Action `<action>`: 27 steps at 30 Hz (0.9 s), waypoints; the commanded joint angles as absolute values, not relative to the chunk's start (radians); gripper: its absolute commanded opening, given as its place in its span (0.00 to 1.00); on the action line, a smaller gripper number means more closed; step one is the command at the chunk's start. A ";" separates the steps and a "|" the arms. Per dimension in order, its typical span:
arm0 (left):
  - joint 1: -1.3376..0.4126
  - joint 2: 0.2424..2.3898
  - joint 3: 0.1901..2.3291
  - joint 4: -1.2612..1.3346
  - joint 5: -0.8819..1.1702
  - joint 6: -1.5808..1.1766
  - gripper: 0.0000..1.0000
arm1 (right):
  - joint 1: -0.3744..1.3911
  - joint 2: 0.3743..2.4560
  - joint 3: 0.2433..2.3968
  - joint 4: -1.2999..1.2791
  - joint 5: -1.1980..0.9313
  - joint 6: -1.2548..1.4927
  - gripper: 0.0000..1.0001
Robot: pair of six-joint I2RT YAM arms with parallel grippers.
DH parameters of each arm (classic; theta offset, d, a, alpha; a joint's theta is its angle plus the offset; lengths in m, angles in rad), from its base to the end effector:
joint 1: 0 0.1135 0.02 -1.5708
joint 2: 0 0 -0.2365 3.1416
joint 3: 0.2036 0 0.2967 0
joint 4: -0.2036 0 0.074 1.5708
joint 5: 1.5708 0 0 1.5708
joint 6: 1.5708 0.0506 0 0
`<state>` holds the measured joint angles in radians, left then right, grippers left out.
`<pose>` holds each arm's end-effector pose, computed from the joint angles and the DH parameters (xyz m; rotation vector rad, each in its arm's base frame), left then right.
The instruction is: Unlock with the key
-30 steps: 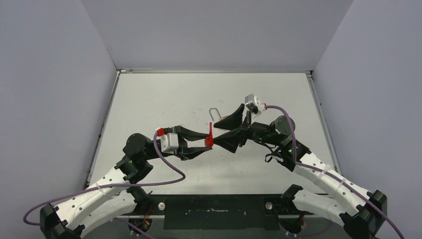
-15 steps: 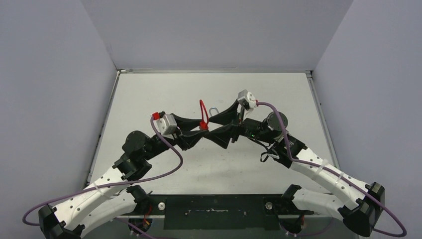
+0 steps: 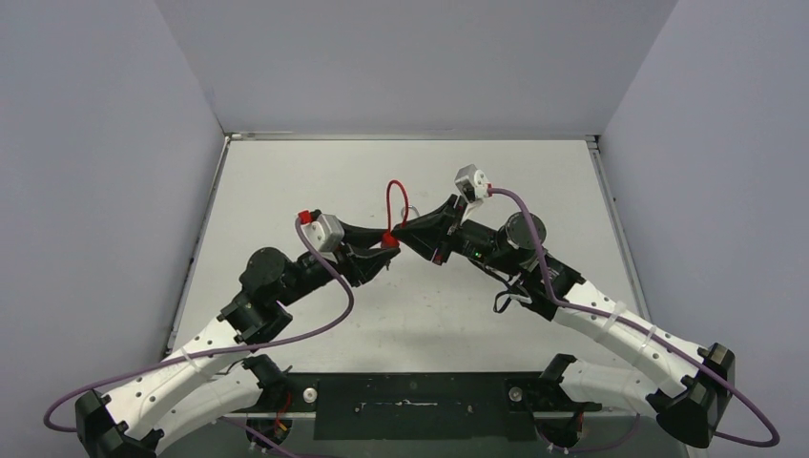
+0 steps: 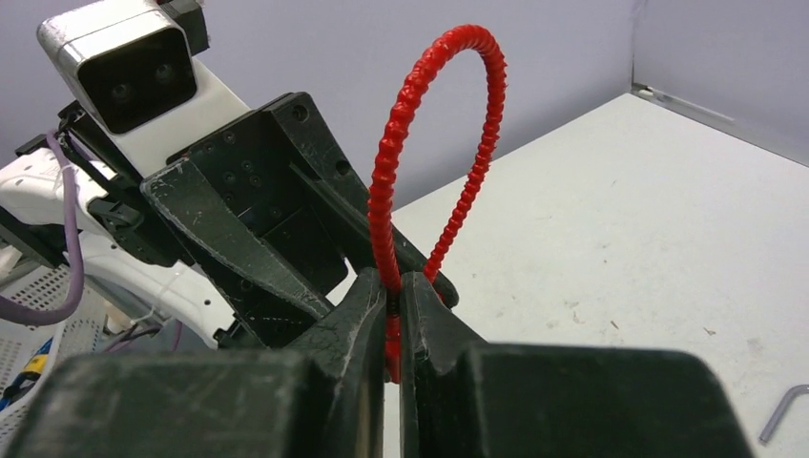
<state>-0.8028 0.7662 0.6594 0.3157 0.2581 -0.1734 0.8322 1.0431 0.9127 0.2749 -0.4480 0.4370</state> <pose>0.1749 -0.1997 0.3317 0.6570 1.2821 -0.9864 0.1960 0.2478 0.3568 -0.6989 1.4281 1.3358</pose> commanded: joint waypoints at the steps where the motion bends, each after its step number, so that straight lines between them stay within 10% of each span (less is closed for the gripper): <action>1: -0.805 0.771 0.710 0.295 0.405 -0.138 0.00 | 0.828 1.043 0.960 0.305 -0.327 0.401 0.00; 17: -0.804 0.776 0.690 0.056 0.254 -0.098 0.00 | 0.823 1.020 1.034 0.127 -0.134 0.319 0.03; 22: -0.802 0.748 0.598 0.065 0.127 -0.179 0.00 | 0.813 0.911 0.970 0.113 0.060 0.382 0.59; 27: -0.802 0.719 0.487 0.091 0.071 -0.230 0.00 | 0.812 0.821 0.927 0.132 0.200 0.401 0.76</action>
